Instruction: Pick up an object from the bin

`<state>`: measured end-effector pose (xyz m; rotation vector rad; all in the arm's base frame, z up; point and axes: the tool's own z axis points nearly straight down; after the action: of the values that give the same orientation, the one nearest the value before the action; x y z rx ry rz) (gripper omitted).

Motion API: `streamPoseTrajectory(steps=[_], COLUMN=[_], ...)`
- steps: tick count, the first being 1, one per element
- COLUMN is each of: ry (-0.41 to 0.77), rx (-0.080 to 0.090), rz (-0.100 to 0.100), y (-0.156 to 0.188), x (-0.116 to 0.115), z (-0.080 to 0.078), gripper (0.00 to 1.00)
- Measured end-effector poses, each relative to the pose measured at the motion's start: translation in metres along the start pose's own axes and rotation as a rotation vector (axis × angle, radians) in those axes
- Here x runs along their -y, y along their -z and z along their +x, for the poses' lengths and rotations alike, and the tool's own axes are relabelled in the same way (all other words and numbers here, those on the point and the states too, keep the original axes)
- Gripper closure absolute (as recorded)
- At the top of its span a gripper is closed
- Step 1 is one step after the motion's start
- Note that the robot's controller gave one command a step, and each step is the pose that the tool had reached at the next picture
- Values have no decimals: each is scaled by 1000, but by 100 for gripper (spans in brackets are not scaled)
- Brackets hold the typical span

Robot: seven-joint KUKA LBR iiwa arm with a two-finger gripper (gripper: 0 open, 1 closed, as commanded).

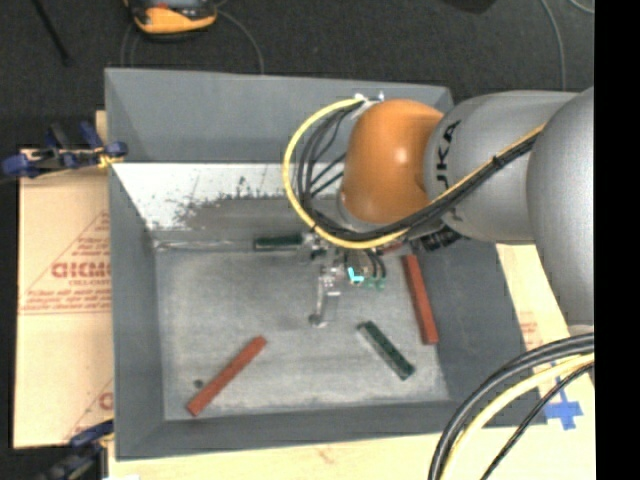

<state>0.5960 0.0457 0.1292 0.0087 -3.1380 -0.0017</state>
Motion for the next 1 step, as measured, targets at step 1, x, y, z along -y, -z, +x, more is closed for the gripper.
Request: streamPoseTrajectory(steps=[1], ry=[-1], rx=[8], rz=[0], y=[4], x=[0], z=[-2], gripper=[0])
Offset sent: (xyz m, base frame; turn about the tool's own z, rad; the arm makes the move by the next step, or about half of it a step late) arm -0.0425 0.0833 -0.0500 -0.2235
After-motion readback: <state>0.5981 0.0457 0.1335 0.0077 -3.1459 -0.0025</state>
